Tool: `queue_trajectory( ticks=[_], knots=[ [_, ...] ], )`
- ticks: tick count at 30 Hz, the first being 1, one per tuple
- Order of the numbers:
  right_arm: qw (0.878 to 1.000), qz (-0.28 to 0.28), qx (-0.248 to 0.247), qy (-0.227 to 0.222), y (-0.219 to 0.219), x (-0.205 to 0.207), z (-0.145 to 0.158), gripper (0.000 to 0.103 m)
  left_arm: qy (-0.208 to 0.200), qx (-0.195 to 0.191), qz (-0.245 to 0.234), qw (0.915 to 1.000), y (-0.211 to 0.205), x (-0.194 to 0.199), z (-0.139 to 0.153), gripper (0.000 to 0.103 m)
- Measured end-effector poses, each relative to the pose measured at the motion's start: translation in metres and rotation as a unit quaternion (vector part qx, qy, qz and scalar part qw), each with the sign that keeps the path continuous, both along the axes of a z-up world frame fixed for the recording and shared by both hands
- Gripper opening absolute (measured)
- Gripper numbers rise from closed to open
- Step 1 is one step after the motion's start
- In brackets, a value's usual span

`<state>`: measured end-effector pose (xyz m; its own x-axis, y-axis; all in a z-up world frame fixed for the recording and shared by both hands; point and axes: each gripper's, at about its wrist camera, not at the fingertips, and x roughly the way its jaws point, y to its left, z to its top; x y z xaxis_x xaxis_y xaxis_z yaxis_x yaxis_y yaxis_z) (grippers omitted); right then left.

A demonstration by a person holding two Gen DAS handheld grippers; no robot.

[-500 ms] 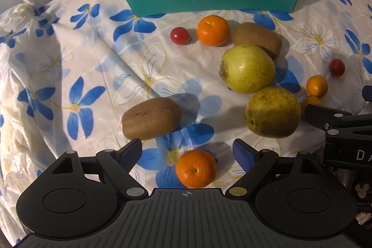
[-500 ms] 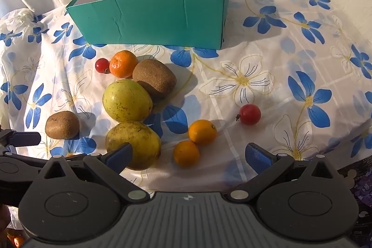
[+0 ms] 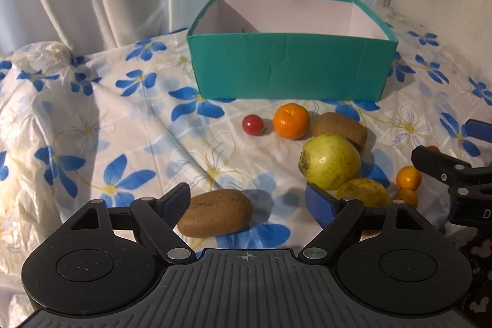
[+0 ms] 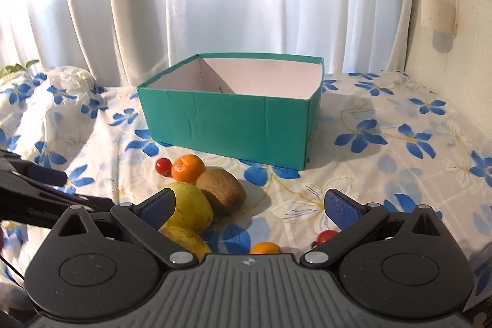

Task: Organize fruits
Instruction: 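Grasp the mandarin with the left tool while the right tool grasps a red cherry tomato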

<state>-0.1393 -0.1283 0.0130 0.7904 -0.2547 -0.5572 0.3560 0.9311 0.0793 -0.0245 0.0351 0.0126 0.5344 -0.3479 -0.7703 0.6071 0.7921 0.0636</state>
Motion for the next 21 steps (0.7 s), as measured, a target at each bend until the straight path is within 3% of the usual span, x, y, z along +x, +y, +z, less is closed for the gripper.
queue_trajectory(
  ticks=[2,4,5,8,11,21],
  knots=[
    [1.000,-0.003,0.009,-0.006,-0.003,-0.005,-0.003,0.103,-0.002,-0.023,-0.002,0.9997,0.007,-0.008,-0.002,0.087],
    [0.994,-0.020,0.109,-0.003,-0.009,-0.014,-0.022,0.103,-0.006,-0.019,-0.010,0.9998,0.007,-0.016,-0.006,0.087],
    [0.993,-0.027,0.118,-0.006,-0.010,-0.017,-0.026,0.103,-0.012,-0.007,-0.014,0.9998,0.005,-0.019,-0.009,0.087],
    [0.993,-0.026,0.116,-0.027,-0.008,-0.023,-0.030,0.103,-0.030,0.019,-0.034,0.9988,0.003,-0.034,-0.019,0.084],
    [0.995,-0.026,0.095,-0.031,-0.003,-0.021,-0.030,0.103,-0.012,0.009,-0.046,0.9988,0.008,-0.038,-0.028,0.080],
    [0.993,-0.017,0.112,-0.031,0.003,-0.019,-0.043,0.089,0.028,0.011,-0.019,0.9994,0.017,-0.035,-0.053,0.066]
  ],
)
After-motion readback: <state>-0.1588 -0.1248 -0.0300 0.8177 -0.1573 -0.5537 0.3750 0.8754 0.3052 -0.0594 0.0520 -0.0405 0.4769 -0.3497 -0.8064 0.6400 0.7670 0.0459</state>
